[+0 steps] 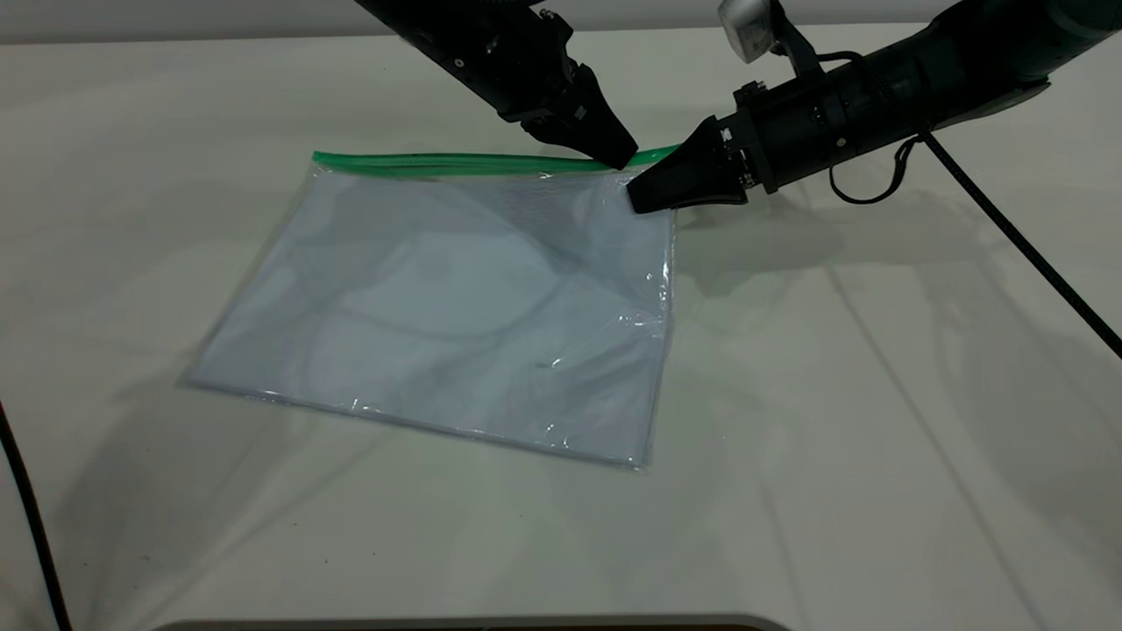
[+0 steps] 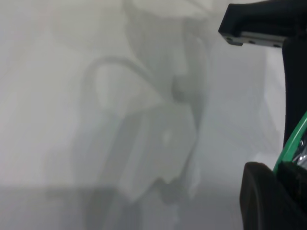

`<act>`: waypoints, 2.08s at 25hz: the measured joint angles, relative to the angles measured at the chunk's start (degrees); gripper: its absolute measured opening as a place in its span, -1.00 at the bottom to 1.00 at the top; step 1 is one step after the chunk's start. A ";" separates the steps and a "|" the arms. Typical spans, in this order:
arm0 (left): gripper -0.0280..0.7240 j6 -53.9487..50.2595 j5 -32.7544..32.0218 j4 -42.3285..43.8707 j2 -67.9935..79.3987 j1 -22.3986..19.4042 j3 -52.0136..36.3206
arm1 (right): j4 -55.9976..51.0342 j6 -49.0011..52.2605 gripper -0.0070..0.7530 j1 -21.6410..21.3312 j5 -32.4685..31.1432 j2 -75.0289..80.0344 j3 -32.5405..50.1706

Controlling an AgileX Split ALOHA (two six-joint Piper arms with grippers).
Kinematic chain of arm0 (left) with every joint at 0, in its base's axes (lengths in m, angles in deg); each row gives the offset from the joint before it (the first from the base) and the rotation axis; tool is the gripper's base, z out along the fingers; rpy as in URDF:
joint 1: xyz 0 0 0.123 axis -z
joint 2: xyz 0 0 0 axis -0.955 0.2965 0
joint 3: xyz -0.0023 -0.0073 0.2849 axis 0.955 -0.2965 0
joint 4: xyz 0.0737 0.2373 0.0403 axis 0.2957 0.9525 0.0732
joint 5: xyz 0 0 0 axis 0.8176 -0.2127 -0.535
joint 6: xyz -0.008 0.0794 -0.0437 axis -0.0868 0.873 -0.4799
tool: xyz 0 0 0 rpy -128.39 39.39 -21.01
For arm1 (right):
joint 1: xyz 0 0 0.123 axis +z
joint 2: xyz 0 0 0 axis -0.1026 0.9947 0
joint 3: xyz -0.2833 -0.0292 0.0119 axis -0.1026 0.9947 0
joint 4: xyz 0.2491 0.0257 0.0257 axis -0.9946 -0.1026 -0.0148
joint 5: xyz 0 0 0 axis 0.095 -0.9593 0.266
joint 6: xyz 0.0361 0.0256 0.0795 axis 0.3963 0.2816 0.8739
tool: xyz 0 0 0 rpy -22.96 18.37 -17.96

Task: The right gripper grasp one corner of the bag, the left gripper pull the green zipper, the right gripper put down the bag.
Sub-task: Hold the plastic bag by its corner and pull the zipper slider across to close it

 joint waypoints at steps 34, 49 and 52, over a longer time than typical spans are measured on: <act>-0.71 3.69 -1.82 4.70 0.67 -13.72 0.00 | -1.15 -0.21 -0.89 -2.77 0.64 0.00 -0.11; -0.68 3.73 -1.57 6.47 0.67 -19.37 0.00 | -1.09 -0.21 -0.89 -2.81 1.03 0.00 -0.11; -0.68 3.73 -1.57 6.51 0.67 -20.59 0.00 | -1.04 -0.21 -0.89 -2.83 1.03 0.00 -0.11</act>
